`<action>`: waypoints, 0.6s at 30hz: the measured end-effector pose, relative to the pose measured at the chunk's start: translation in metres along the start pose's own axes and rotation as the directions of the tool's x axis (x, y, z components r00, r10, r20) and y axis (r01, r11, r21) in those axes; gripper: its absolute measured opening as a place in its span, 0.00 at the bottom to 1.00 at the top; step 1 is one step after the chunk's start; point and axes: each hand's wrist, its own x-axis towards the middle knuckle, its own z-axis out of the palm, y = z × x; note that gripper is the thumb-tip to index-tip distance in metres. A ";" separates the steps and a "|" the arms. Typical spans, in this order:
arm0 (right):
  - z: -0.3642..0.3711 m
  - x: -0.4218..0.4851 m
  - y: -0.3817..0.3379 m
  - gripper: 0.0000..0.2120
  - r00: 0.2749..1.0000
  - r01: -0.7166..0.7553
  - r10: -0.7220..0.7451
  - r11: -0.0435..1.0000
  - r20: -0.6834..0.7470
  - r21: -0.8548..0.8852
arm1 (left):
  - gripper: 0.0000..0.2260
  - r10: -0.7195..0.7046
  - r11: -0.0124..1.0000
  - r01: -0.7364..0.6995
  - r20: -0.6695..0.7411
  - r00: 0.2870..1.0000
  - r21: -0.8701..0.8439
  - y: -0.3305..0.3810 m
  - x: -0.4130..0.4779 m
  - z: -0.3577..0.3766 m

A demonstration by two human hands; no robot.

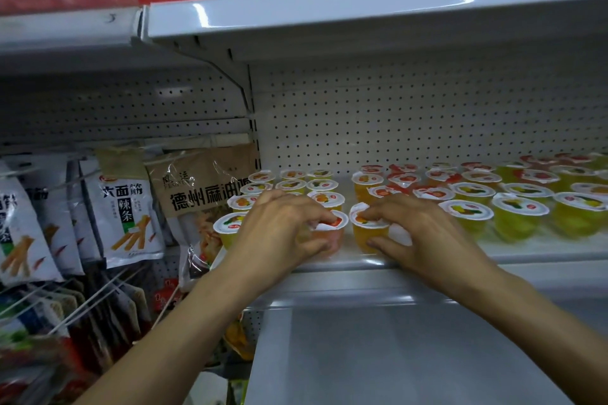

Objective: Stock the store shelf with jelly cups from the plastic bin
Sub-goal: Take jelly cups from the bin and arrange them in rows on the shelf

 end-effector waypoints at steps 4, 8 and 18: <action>0.001 0.001 0.001 0.14 1.000 -0.002 0.002 0.999 -0.008 -0.032 | 0.20 0.002 1.000 -0.002 -0.019 1.000 -0.005 0.000 0.000 0.004; -0.003 -0.001 -0.003 0.17 0.998 0.037 -0.044 0.987 -0.043 -0.155 | 0.20 0.020 1.000 -0.019 -0.037 0.999 0.021 0.001 -0.001 0.004; -0.059 0.062 0.046 0.19 0.894 -0.051 0.212 0.923 0.396 -0.381 | 0.26 -0.063 0.996 0.051 0.163 0.985 0.077 -0.016 0.034 -0.019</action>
